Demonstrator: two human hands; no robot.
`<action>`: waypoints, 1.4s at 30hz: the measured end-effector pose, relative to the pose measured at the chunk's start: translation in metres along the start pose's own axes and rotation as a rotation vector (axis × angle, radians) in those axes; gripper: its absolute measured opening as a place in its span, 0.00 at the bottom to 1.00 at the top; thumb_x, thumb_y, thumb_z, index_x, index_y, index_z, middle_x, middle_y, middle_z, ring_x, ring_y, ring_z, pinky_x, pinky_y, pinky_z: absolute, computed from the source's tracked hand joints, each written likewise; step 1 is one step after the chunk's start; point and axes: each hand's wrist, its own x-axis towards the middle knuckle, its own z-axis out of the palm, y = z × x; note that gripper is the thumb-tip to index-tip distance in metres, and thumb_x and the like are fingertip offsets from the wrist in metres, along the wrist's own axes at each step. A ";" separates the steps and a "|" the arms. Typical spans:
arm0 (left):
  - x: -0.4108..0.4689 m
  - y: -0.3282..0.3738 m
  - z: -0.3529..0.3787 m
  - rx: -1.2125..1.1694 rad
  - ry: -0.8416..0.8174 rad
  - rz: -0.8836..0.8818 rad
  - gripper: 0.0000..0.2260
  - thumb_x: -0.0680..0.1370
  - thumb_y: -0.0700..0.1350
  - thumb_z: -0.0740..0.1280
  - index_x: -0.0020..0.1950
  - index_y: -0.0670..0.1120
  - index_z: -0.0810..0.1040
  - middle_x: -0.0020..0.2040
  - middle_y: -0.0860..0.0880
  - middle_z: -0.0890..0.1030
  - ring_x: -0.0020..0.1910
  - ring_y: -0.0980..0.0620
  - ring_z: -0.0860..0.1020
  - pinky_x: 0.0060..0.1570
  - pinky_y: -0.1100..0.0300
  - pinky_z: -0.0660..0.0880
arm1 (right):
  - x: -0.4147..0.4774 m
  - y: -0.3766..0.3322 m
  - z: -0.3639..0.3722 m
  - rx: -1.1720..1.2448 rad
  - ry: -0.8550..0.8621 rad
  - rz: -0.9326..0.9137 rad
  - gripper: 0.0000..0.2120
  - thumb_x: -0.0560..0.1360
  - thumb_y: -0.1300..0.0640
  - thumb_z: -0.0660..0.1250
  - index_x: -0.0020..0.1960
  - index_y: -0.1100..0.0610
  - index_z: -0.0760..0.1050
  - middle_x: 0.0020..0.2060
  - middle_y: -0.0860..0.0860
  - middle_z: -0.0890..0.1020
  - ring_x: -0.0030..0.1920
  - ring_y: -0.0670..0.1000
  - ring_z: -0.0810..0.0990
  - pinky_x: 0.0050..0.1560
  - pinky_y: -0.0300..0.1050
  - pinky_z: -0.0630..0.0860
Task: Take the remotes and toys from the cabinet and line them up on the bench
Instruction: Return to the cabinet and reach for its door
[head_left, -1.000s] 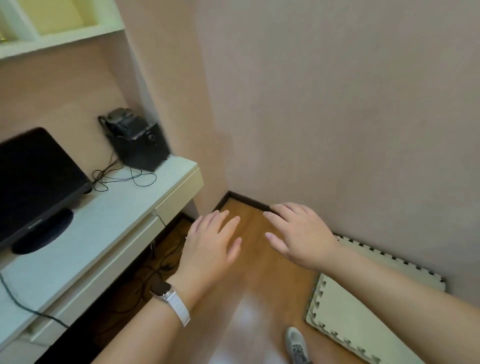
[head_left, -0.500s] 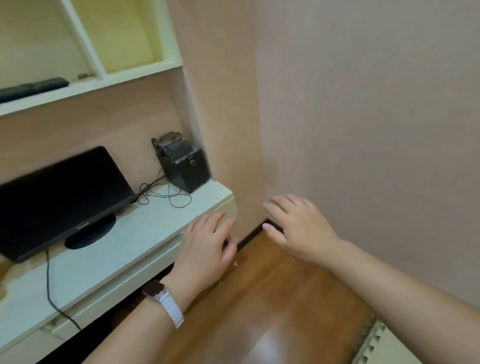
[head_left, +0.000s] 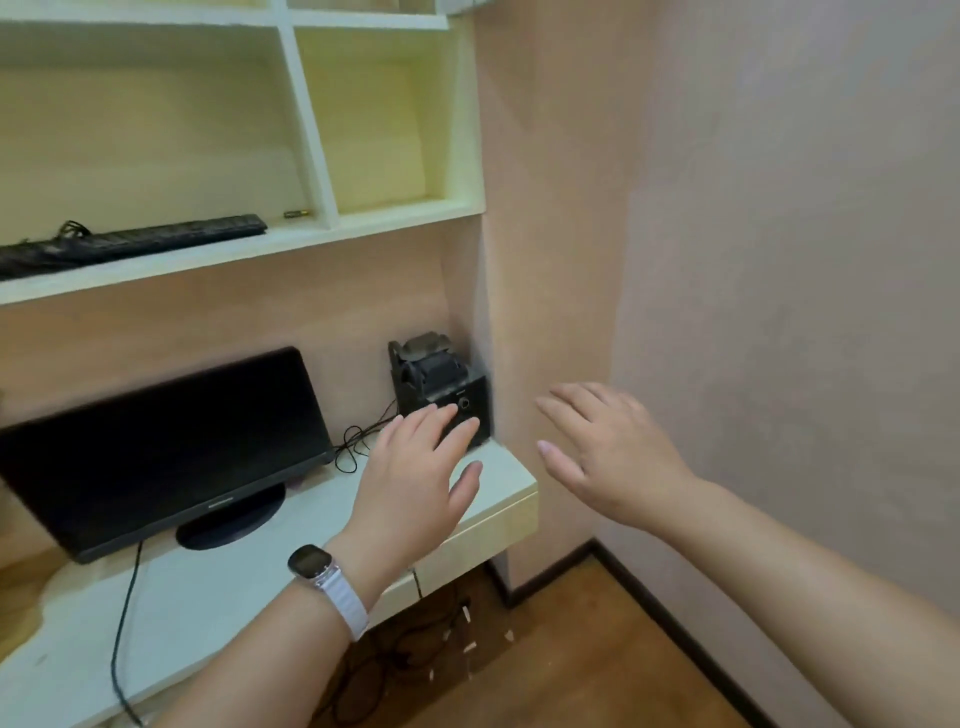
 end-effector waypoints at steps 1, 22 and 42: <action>0.014 -0.011 0.005 -0.009 0.024 0.010 0.20 0.78 0.55 0.62 0.68 0.50 0.75 0.67 0.48 0.76 0.67 0.46 0.71 0.67 0.48 0.65 | 0.016 0.002 0.005 -0.007 0.016 -0.002 0.24 0.77 0.42 0.56 0.65 0.55 0.76 0.61 0.54 0.80 0.61 0.57 0.76 0.59 0.52 0.73; 0.273 -0.190 0.019 0.030 0.325 0.080 0.21 0.76 0.54 0.61 0.66 0.46 0.76 0.66 0.43 0.76 0.65 0.41 0.72 0.64 0.44 0.68 | 0.301 0.065 0.046 -0.016 0.293 0.012 0.26 0.77 0.43 0.56 0.66 0.58 0.75 0.61 0.56 0.79 0.59 0.59 0.76 0.56 0.54 0.73; 0.438 -0.245 -0.070 0.659 0.545 0.038 0.24 0.75 0.54 0.61 0.68 0.44 0.74 0.71 0.40 0.71 0.71 0.40 0.67 0.68 0.40 0.61 | 0.503 0.164 -0.026 1.072 0.785 -0.158 0.32 0.71 0.41 0.61 0.72 0.49 0.59 0.64 0.43 0.70 0.65 0.43 0.70 0.66 0.41 0.67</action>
